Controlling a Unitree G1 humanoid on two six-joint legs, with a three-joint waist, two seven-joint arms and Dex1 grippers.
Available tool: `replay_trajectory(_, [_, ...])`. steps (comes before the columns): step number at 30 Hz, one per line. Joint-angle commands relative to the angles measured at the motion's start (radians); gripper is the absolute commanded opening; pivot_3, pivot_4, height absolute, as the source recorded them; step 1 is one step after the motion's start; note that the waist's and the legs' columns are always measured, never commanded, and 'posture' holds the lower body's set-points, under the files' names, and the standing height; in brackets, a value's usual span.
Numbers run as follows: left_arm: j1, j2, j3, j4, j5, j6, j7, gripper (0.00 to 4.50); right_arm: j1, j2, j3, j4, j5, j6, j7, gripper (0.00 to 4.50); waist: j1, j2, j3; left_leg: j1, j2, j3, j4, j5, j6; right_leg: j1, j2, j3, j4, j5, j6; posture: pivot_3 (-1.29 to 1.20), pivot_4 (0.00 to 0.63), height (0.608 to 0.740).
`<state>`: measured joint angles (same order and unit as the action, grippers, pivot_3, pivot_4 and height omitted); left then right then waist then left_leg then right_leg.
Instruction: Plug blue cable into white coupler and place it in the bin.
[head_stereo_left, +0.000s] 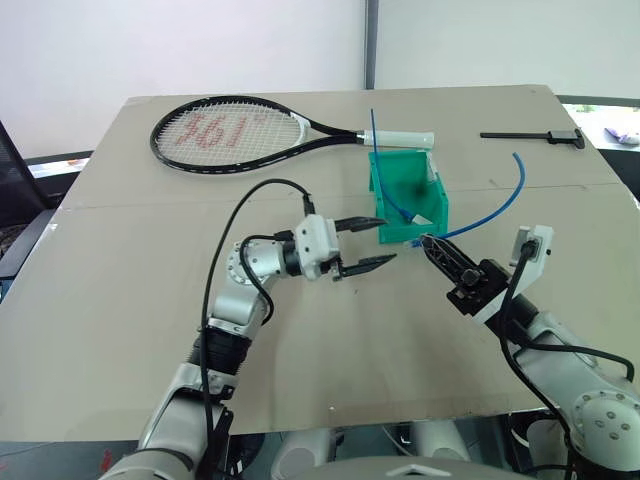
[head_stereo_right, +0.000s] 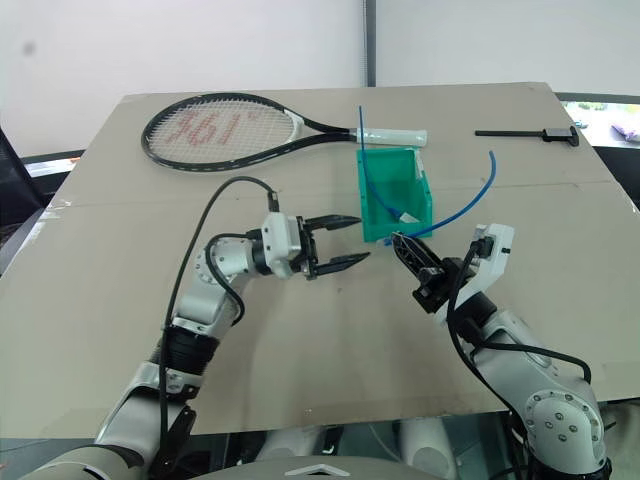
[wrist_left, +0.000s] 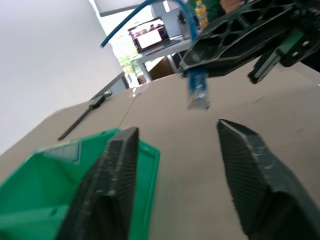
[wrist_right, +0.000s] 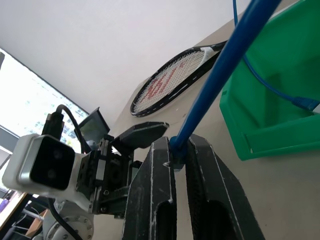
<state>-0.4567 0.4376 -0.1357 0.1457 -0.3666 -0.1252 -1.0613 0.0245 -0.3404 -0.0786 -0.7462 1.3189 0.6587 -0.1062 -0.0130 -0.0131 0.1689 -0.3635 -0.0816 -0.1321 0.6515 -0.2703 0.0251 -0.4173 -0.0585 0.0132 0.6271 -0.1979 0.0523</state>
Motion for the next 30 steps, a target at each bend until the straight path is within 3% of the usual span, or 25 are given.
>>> replay_trajectory(1, [0.020, 0.136, 0.168, 0.004, -0.093, 0.207, 0.036, 4.39, -0.006, -0.024, -0.025, 0.011, 0.020, -0.013, 0.036, 0.00, -0.012, 0.000, 0.000, 0.000, 0.001, 0.000, 0.000, 0.000, 0.000, 0.000, 0.001, 0.000, 0.000, 0.000, 0.001, 0.00, 0.150, 0.740])
replay_trajectory(7, [0.046, 0.326, 0.316, 0.192, -0.075, 0.234, -0.030, 4.39, -0.042, -0.033, 0.003, 0.071, -0.007, -0.006, 0.090, 0.00, -0.003, 0.000, 0.001, 0.000, 0.005, 0.001, -0.001, 0.000, 0.000, -0.001, 0.005, 0.000, 0.000, 0.000, 0.000, 0.00, 0.150, 0.740])
replay_trajectory(14, [0.043, 0.465, 0.330, 0.416, -0.004, 0.142, -0.175, 4.39, -0.070, -0.034, 0.029, 0.116, -0.032, 0.011, 0.138, 0.00, 0.005, 0.000, 0.001, -0.001, 0.005, 0.002, -0.001, 0.000, 0.000, -0.002, 0.004, 0.001, -0.001, 0.001, -0.002, 0.00, 0.150, 0.740])
replay_trajectory(30, [-0.123, 0.388, 0.225, 0.690, 0.163, -0.031, -0.230, 4.39, -0.030, -0.041, 0.013, 0.074, -0.048, 0.008, 0.122, 0.00, 0.001, -0.001, 0.000, -0.001, 0.005, 0.003, -0.001, -0.001, 0.000, -0.003, -0.002, 0.001, 0.000, 0.001, -0.002, 0.00, 0.150, 0.740])
